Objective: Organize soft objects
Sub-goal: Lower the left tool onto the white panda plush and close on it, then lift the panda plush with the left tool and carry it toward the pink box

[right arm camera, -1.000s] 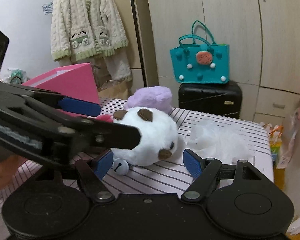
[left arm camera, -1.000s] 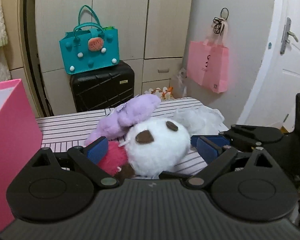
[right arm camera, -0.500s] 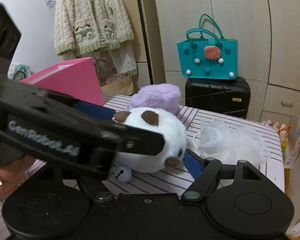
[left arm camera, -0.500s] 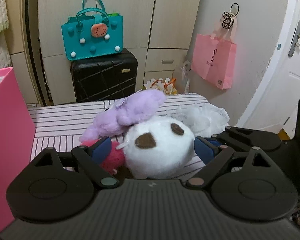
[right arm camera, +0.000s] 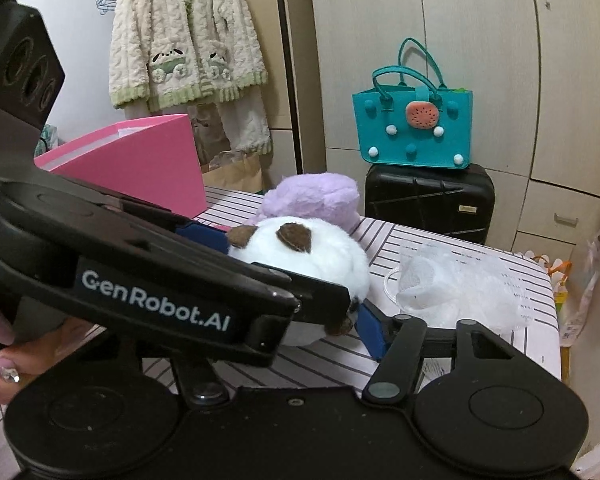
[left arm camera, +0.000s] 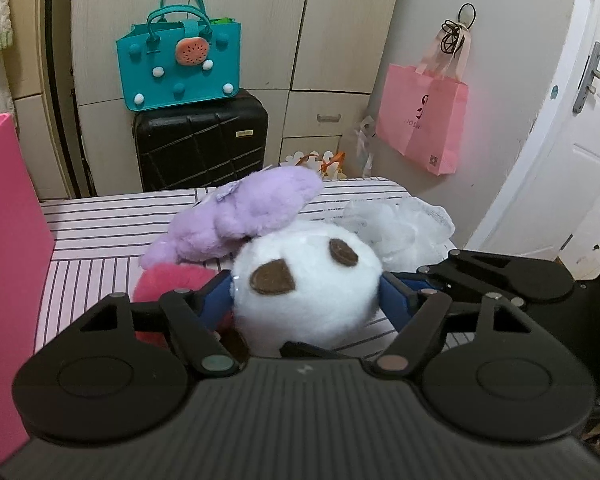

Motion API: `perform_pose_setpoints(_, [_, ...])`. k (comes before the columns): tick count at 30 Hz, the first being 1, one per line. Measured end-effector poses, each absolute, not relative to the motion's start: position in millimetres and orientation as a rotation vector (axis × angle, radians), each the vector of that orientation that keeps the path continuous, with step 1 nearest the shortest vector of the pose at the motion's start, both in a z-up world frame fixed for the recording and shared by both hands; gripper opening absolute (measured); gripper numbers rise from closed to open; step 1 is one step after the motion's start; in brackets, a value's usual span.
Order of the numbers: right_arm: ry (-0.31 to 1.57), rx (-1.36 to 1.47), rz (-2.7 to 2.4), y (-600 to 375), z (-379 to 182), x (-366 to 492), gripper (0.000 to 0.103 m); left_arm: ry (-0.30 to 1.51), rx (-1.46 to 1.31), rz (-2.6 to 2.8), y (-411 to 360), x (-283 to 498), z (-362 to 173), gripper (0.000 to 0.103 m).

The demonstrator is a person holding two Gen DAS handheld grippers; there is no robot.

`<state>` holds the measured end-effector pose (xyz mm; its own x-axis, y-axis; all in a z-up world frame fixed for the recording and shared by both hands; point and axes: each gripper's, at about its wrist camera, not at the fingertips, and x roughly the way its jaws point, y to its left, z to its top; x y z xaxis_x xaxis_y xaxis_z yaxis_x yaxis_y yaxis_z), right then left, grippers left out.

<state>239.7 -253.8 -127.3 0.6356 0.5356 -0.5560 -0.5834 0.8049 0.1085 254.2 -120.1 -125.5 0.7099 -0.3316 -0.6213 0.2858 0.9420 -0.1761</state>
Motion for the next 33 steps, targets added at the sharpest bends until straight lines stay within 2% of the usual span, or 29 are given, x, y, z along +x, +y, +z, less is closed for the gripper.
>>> perform_pose_setpoints(33, [0.706, -0.101, 0.601, -247, -95, 130, 0.065, 0.815, -0.184, -0.486, -92, 156, -110, 0.074])
